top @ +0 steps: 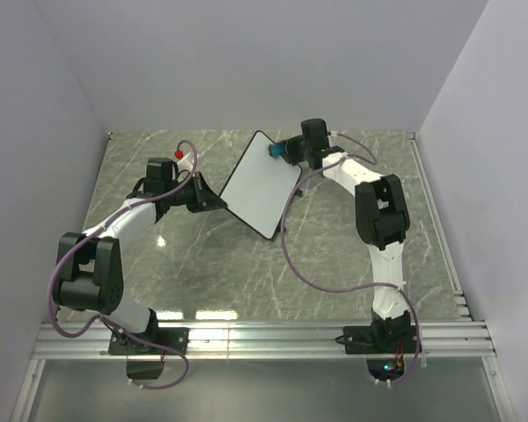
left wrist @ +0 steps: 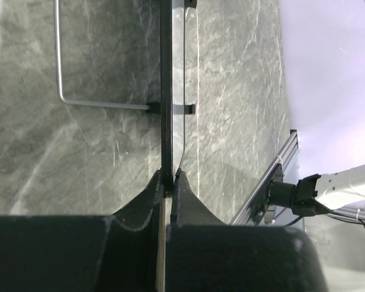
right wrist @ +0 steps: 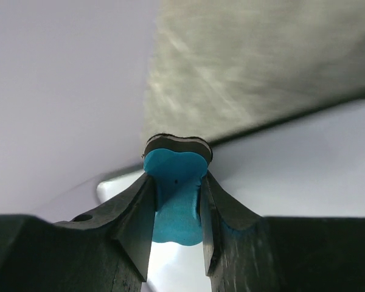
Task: Erase the whiteboard
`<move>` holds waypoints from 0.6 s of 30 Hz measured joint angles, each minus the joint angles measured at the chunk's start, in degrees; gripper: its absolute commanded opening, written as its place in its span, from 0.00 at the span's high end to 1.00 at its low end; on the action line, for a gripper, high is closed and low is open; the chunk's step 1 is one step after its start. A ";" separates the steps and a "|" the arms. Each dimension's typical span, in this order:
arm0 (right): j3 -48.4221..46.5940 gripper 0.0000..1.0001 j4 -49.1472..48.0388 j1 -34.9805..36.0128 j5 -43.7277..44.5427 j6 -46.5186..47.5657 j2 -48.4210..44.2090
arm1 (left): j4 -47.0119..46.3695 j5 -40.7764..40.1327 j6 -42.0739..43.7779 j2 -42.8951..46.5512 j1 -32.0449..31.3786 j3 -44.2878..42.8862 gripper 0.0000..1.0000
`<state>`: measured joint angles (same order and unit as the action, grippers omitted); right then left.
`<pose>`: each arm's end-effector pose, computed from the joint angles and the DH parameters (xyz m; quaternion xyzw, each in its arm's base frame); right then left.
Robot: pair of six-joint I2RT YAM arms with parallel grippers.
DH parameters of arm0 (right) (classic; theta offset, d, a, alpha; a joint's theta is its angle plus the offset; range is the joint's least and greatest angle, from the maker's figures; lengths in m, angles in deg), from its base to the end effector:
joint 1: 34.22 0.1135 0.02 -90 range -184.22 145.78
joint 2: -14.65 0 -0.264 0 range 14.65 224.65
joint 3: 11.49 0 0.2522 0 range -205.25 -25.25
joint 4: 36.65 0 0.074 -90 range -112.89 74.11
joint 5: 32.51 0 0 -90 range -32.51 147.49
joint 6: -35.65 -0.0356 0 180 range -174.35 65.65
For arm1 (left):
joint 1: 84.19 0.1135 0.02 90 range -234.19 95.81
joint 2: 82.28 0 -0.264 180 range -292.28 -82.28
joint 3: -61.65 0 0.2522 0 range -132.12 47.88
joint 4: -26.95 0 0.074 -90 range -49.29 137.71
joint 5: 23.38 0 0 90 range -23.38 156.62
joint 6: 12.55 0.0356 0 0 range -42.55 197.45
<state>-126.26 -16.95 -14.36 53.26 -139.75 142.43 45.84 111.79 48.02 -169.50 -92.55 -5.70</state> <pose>0.4878 0.1790 0.2062 0.4598 0.7470 0.4004 0.2650 0.3146 -0.0717 0.2294 0.0110 0.8489 -0.4569 0.2656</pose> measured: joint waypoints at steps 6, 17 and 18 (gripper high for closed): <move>15.98 1.00 -0.61 -0.33 1.07 1.99 -8.17 | 0.31 -0.02 0.02 0.07 -0.26 0.00 1.00; 35.43 1.00 6.82 1.16 4.39 10.54 -27.98 | 2.60 -0.20 2.05 -0.17 -0.98 -1.62 1.00; 36.15 1.00 8.31 1.16 5.25 11.93 -30.88 | 3.50 -0.42 2.60 -0.48 -1.09 -2.40 1.00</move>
<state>-90.11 -8.65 -13.20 58.51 -127.82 111.55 49.33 111.37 50.62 -169.98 -93.64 -8.10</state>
